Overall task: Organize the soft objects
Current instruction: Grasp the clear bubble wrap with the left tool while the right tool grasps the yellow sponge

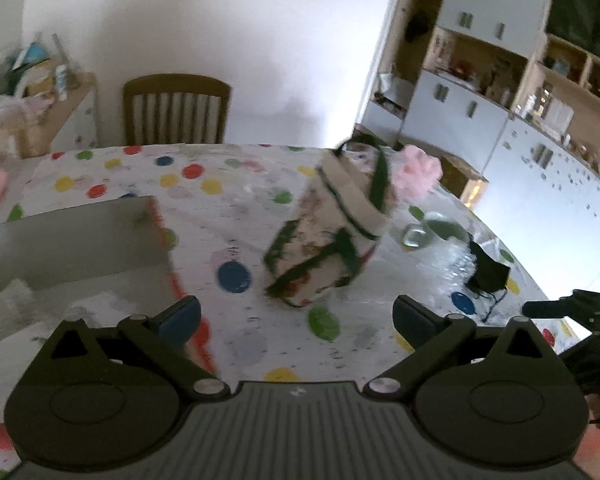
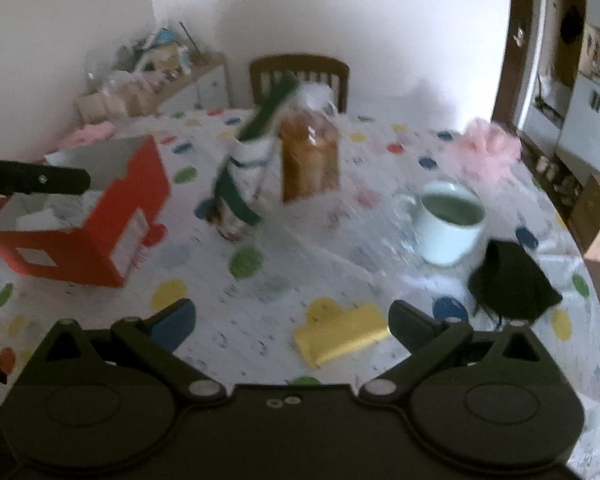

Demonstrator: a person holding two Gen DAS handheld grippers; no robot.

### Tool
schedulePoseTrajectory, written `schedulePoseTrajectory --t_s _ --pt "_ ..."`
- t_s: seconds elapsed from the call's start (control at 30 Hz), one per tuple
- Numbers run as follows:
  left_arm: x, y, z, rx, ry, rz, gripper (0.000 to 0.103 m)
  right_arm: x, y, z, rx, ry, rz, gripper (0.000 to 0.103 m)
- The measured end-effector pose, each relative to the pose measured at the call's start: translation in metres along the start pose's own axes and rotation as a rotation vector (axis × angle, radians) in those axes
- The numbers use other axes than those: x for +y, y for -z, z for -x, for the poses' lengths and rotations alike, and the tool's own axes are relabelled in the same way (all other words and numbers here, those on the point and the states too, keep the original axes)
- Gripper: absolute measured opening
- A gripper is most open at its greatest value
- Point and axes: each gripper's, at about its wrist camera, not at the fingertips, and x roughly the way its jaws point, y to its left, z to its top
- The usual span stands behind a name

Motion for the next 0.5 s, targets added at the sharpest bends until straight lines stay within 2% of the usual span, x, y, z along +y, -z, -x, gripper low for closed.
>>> schedulePoseTrajectory --t_s 0.1,0.2,0.5 --pt "-0.023 0.0 -0.015 -0.002 0.038 -0.044 0.103 -0.014 0.007 -0.015 0.033 0.015 -0.021 0.102" --pt "-0.048 0.002 -0.03 0.013 0.065 -0.091 0.103 -0.02 0.014 -0.03 0.049 0.051 0.026 0.1" --pt "-0.112 0.006 -0.081 0.048 0.072 -0.215 0.103 -0.041 0.024 -0.069 0.108 -0.083 0.174 0.1"
